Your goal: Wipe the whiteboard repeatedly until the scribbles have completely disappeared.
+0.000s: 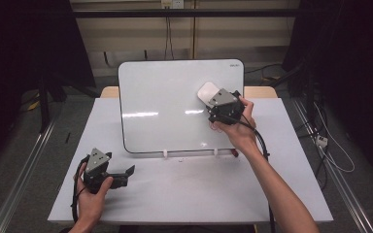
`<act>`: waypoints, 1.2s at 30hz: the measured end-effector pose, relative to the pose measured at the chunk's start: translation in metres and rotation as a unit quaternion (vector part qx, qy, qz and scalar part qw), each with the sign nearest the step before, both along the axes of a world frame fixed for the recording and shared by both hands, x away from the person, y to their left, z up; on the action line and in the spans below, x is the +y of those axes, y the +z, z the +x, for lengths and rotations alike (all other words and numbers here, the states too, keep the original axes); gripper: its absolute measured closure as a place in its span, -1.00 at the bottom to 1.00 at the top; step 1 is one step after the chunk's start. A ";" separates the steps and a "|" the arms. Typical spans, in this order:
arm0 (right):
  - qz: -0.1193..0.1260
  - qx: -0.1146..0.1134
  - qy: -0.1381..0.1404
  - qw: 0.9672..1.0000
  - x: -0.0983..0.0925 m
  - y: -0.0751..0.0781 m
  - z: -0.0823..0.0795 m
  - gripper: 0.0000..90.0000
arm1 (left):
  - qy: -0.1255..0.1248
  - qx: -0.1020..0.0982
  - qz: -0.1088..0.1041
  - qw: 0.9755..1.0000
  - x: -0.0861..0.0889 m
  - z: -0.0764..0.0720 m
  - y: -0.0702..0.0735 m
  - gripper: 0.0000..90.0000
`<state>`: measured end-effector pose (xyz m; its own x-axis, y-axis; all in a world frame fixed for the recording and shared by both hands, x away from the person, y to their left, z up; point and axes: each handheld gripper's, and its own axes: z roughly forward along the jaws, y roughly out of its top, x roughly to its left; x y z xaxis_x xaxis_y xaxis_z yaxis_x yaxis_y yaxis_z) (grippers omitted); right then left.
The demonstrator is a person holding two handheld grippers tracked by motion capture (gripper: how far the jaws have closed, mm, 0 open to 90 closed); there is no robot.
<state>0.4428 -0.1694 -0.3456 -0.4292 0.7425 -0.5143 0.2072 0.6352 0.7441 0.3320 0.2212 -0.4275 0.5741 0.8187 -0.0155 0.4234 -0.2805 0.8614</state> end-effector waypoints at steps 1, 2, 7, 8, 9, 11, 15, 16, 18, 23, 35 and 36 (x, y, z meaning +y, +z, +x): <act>-0.004 0.002 0.005 1.000 0.002 -0.001 -0.001 -0.30 | 0.000 0.000 0.000 1.000 0.000 0.000 0.000 -0.90; -0.006 0.001 0.011 1.000 0.005 -0.003 -0.002 -0.30 | 0.000 -0.002 -0.001 1.000 0.000 0.000 0.000 -0.90; -0.017 0.001 0.028 0.999 0.017 -0.011 -0.009 -0.30 | 0.000 0.000 -0.001 1.000 0.001 0.000 0.000 -0.90; -0.020 0.001 0.030 0.999 0.018 -0.012 -0.010 -0.30 | -0.001 0.001 0.000 1.000 0.000 0.000 0.000 -0.90; -0.020 0.001 0.031 0.999 0.019 -0.013 -0.011 -0.30 | 0.000 0.001 -0.001 1.000 0.000 0.000 0.000 -0.90; -0.024 0.000 0.035 0.999 0.021 -0.015 -0.012 -0.30 | 0.000 0.001 -0.001 1.000 0.000 0.000 0.000 -0.90; -0.025 0.001 0.037 0.999 0.021 -0.015 -0.012 -0.30 | -0.001 0.002 0.001 1.000 0.000 0.000 -0.001 -0.90; -0.024 0.002 0.038 0.999 0.020 -0.014 -0.011 -0.30 | 0.000 0.002 0.001 1.000 0.000 0.000 -0.001 -0.90; -0.022 0.005 0.040 0.999 0.019 -0.014 -0.010 -0.30 | -0.001 0.002 0.001 1.000 0.000 0.000 -0.001 -0.90; -0.016 0.005 0.034 0.999 0.015 -0.010 -0.007 -0.30 | 0.001 0.002 0.000 1.000 0.002 0.000 0.000 -0.90; 0.013 -0.005 -0.010 1.000 -0.008 0.014 0.011 -0.30 | 0.004 0.000 -0.005 1.000 0.005 -0.001 0.001 -0.90; 0.017 -0.005 -0.013 1.000 -0.011 0.016 0.013 -0.30 | 0.006 0.001 -0.008 1.000 0.006 -0.002 0.001 -0.90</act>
<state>0.4556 -0.1799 -0.3297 -0.4057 0.7701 -0.4922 0.2159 0.6040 0.7672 0.3304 0.2272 -0.4269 0.5636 0.8255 -0.0292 0.4283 -0.2619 0.8649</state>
